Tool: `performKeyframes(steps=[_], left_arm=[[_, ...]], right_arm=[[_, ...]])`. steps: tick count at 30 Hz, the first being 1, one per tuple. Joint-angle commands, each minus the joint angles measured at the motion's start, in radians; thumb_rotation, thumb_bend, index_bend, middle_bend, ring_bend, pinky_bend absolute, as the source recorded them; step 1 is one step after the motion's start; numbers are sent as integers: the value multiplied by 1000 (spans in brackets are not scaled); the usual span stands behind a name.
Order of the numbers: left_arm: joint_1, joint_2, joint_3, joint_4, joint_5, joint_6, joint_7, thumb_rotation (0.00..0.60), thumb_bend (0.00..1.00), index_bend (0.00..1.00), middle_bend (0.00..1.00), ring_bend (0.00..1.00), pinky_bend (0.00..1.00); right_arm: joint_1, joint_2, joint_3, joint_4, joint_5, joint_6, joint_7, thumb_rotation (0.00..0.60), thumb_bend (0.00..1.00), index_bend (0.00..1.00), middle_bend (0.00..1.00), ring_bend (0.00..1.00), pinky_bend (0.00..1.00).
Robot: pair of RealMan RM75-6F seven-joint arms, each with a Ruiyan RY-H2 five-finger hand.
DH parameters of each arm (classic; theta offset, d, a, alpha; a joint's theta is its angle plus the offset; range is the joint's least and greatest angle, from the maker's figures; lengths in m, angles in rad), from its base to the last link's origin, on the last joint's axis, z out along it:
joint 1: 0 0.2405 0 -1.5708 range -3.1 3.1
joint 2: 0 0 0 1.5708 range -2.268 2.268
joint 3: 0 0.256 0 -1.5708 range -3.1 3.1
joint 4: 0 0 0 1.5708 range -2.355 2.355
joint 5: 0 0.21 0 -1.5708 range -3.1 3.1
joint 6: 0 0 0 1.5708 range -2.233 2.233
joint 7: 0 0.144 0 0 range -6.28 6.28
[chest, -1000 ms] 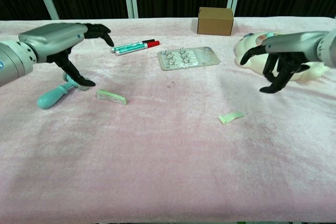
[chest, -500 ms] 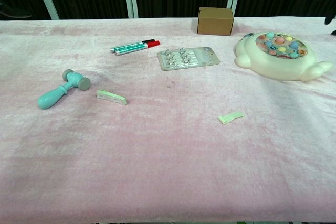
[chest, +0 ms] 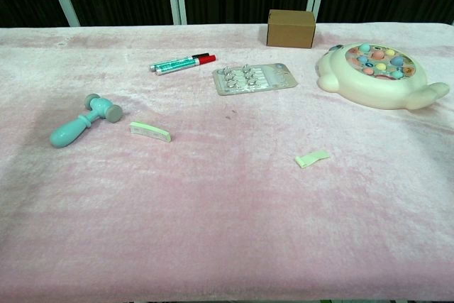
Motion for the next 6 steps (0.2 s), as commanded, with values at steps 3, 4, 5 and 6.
performKeyframes(steps=[3,4,5,6], left_arm=[[72,19,34,49,-6,32,-53,600,159,208,15,0,0],[77,18,36,60,-4,32,-56,600,159,207,13,0,0],[81,19,41,65,-1,26,-60,600,159,206,11,0,0],[84,22,46,65,3,18,-66,600,159,206,11,0,0]], right_arm=[[-162,-58,-102,-1,-154,147,-5,600,185,89,162,234,199],[-176,-60,-111,-3,-165,152,-5,600,185,89,160,233,199],[-191,-63,-118,-3,-174,161,-5,600,185,89,159,233,199],[-204,-66,-122,0,-184,170,-7,600,185,89,159,233,199]])
